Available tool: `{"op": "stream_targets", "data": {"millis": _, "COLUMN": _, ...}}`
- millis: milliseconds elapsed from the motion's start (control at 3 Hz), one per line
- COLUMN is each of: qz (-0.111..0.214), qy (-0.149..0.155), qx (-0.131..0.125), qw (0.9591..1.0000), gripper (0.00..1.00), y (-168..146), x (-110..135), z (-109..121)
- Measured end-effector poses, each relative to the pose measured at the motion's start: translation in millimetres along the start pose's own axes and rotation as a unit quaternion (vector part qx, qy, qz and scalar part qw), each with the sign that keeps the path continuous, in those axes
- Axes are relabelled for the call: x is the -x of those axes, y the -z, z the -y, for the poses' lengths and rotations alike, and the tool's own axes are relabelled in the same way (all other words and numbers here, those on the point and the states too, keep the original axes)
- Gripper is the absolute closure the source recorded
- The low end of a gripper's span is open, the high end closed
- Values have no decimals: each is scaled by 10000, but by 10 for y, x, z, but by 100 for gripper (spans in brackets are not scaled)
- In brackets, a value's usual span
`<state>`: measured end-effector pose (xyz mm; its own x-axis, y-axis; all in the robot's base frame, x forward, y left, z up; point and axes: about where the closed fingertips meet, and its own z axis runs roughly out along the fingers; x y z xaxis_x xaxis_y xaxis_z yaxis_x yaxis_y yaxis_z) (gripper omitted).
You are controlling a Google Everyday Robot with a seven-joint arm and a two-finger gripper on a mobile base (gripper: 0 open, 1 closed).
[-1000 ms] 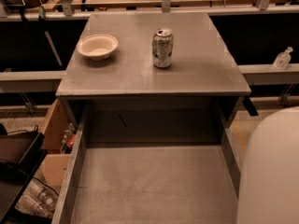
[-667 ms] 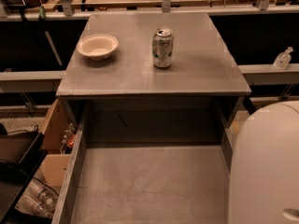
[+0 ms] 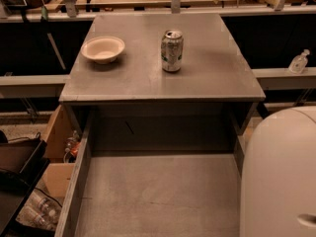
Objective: Pick brown chip bag from top drawer and place on counter
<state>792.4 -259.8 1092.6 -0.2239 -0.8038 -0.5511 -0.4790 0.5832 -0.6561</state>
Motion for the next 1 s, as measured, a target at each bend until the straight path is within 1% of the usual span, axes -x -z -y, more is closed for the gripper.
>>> {"op": "stream_targets", "data": {"millis": 333, "qz": -1, "qy": 0, "qx": 1, "qw": 10000, "gripper": 100, "y": -2, "x": 0, "z": -1}}
{"op": "stream_targets", "data": {"millis": 667, "qz": -183, "qy": 189, "qx": -216, "qw": 9994, "gripper": 100, "y": -307, "x": -15, "z": 1}}
{"op": "stream_targets", "data": {"millis": 1000, "qz": -389, "qy": 513, "qx": -588, "qw": 9962, "gripper": 100, "y": -854, "x": -97, "z": 18}}
